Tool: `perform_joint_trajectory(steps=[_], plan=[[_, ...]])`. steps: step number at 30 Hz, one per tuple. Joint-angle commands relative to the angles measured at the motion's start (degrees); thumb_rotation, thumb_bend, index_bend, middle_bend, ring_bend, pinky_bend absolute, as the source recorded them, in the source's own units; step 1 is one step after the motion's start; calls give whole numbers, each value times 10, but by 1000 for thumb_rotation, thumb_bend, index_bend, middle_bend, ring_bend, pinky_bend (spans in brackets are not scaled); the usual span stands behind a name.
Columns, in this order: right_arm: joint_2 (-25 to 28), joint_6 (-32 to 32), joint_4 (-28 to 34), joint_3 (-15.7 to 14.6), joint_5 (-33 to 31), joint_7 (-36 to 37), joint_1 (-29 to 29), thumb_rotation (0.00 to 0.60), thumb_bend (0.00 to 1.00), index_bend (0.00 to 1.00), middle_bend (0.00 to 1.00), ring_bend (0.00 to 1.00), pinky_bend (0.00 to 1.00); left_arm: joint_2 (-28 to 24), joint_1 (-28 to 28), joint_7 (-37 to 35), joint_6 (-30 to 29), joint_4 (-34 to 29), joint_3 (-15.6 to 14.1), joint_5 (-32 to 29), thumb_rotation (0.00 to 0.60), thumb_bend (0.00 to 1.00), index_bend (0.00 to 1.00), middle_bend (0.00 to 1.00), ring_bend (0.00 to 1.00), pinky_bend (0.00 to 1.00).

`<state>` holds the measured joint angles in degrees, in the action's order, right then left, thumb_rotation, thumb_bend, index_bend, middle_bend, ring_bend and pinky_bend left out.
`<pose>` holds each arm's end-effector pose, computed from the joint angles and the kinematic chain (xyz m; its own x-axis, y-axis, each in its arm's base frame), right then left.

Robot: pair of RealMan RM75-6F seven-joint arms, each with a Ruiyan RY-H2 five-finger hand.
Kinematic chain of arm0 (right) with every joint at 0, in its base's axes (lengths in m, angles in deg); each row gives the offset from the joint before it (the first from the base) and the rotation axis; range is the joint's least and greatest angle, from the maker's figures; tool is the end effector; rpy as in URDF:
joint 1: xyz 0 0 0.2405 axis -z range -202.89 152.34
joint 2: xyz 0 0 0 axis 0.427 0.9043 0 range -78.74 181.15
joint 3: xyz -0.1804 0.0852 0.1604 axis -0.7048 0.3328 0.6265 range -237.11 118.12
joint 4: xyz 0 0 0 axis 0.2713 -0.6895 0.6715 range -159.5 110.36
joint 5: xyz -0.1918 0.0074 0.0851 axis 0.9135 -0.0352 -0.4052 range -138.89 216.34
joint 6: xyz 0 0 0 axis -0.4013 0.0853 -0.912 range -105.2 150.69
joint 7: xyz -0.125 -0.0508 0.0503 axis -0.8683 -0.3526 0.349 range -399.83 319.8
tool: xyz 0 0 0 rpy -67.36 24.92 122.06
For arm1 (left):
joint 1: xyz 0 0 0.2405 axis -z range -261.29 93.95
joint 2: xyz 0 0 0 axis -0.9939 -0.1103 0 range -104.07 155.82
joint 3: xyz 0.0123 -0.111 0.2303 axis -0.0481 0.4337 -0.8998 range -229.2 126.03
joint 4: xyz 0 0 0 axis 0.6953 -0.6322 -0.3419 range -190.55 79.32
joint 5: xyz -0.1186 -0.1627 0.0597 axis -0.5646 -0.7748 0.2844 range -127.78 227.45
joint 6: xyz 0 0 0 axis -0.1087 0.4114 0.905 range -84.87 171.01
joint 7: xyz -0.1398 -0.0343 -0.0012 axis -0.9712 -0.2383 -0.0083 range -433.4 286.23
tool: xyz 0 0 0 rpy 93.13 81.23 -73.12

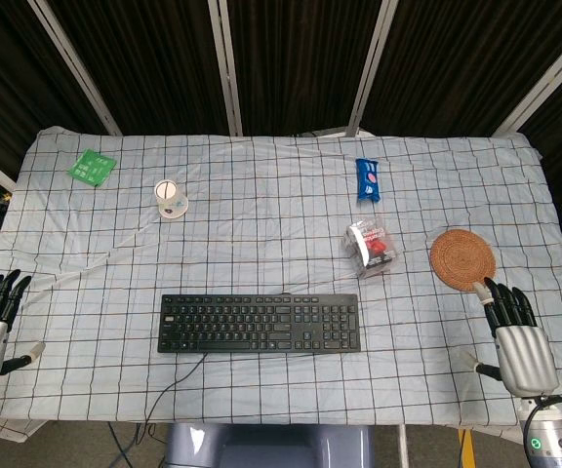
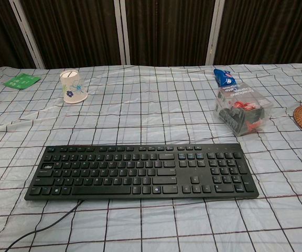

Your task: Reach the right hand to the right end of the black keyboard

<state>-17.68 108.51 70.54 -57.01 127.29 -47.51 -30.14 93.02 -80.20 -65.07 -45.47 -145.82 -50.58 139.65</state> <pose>-0.2867 -0.1779 0.1276 0.3983 0.0005 0.9172 -0.9155 -0.0609 0.3976 -0.3081 0.1665 0.1452 0.5168 -0.0230 0.8558 0.8544 -0.0499 -0.5173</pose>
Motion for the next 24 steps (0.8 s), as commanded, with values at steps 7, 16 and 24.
perform_joint_trajectory(steps=[7, 16, 24], plan=[[2, 3, 2, 0, 2, 2, 2, 600, 83, 0, 0, 0, 0, -2, -1, 4, -3, -2, -2, 4, 600, 71, 0, 0, 0, 0], [4, 4, 3, -5, 11, 0, 3, 600, 83, 0, 0, 0, 0, 0, -1, 8, -6, -5, -5, 13, 600, 72, 0, 0, 0, 0], [8, -5, 11, -10, 14, -2, 2, 600, 83, 0, 0, 0, 0, 0, -2, 8, -7, -5, -6, 15, 600, 71, 0, 0, 0, 0]])
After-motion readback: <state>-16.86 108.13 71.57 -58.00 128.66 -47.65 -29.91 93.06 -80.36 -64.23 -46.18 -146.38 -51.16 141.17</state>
